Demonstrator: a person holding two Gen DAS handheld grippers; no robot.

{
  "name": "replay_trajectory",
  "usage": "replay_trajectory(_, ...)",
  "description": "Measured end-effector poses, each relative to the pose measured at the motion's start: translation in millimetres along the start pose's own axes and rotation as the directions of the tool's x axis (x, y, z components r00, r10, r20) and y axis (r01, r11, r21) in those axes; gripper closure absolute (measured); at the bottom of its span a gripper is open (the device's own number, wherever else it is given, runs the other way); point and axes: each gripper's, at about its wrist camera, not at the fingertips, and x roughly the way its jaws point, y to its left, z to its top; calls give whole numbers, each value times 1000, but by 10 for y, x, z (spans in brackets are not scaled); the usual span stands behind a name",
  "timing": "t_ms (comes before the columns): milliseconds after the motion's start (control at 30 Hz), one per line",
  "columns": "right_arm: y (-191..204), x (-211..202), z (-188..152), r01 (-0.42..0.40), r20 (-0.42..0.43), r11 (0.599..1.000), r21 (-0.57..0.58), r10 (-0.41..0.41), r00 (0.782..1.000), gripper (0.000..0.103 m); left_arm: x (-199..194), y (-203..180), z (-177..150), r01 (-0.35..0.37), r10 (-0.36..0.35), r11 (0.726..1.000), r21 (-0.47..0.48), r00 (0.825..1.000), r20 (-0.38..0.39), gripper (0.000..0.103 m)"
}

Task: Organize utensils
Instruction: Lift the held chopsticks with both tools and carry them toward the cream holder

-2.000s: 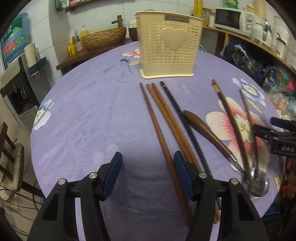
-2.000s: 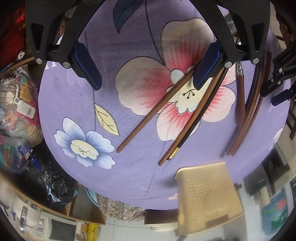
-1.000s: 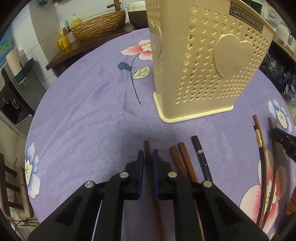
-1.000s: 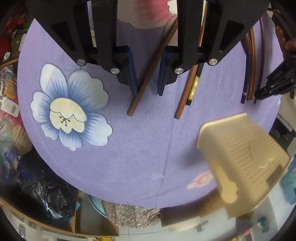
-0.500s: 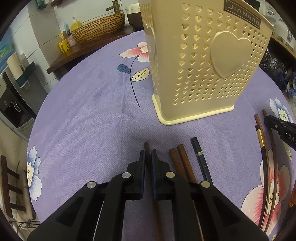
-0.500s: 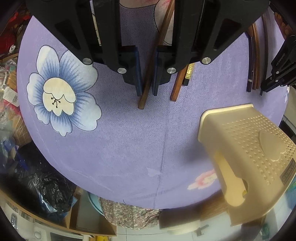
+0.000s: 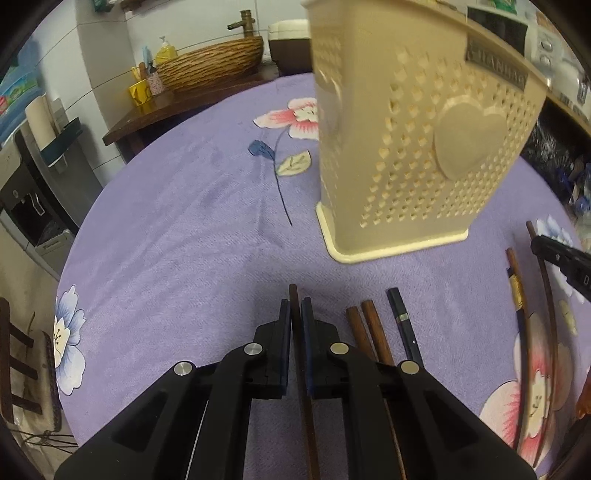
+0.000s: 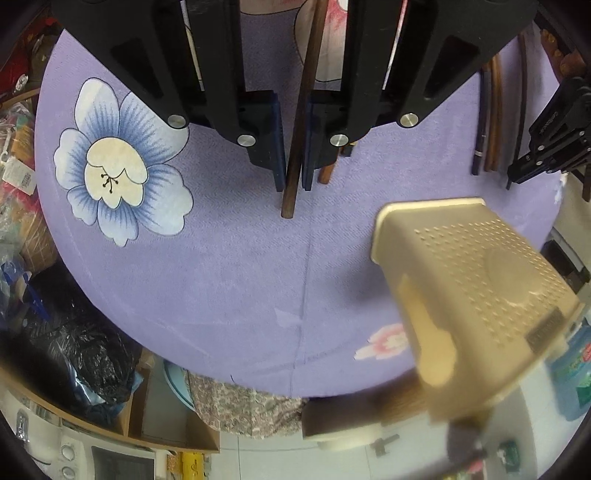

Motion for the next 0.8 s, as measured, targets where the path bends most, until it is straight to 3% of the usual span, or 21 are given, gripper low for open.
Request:
replay_trajectory(233, 34, -632, 82, -80, 134, 996, -47, 85, 987, 94, -585, 186, 108, 59, -51, 997, -43, 987, 155, 96)
replay_trajectory(467, 68, -1263, 117, -168, 224, 979, -115, 190, 956, 95, -1203, 332, 109, 133, -110, 990, -56, 947, 303, 96)
replay_trajectory(667, 16, -1631, 159, -219, 258, 964, -149, 251, 933, 95, -1533, 432, 157, 140, -117, 990, -34, 921, 371, 96)
replay_trajectory(800, -14, -1739, 213, -212, 281, 965, -153, 248, 927, 95, -1641, 501, 205, 165, -137, 986, -38, 912, 385, 96)
